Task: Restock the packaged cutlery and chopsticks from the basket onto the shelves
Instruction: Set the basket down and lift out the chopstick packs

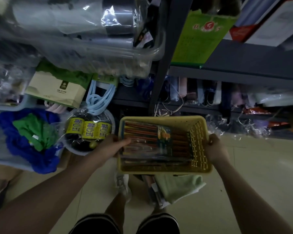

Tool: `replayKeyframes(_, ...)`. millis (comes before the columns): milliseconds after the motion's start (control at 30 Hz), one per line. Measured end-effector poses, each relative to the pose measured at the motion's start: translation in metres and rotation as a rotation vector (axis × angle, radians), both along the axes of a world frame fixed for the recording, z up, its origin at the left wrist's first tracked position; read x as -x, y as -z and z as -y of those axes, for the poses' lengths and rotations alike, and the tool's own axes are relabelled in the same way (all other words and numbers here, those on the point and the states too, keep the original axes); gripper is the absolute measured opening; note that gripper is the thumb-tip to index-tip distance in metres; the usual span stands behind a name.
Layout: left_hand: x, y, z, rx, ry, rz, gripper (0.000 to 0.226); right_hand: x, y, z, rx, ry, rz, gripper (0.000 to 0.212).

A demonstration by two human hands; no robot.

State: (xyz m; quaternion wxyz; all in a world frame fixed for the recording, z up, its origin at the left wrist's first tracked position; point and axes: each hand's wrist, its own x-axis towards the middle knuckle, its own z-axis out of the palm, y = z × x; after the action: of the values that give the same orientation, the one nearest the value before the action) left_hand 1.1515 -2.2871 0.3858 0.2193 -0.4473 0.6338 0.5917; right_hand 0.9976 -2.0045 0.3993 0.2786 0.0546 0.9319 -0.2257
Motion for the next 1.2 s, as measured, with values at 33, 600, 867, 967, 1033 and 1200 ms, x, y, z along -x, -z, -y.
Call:
replayKeyframes(33, 0.001, 0.003, -0.004, 0.008, 0.014, 0.006, 0.033, -0.003, 0.001, -0.003, -0.071, -0.022, 0.028, 0.014)
replayKeyframes(600, 0.001, 0.006, 0.015, 0.060, -0.090, -0.040, 0.044, -0.050, 0.029, 0.102, -0.233, -1.047, -0.110, 0.091)
replayKeyframes(867, 0.020, -0.029, 0.010, 0.247, -0.186, -0.268, 0.031, -0.034, 0.004, 0.066, 0.002, -0.866, -0.269, 0.062)
replayKeyframes(967, 0.040, -0.046, -0.002, -0.010, -0.251, -0.309, 0.034, -0.022, -0.007, 0.054, 0.102, -0.659, -0.429, 0.047)
replayKeyframes(1033, 0.050, -0.054, -0.009, -0.112, -0.264, -0.305, 0.040, -0.015, -0.018, 0.051, 0.153, -0.534, -0.461, 0.039)
replayKeyframes(1200, 0.066, -0.067, -0.003, -0.322, -0.377, -0.328, 0.058, -0.016, -0.030, 0.050, 0.263, -0.563, -0.597, 0.035)
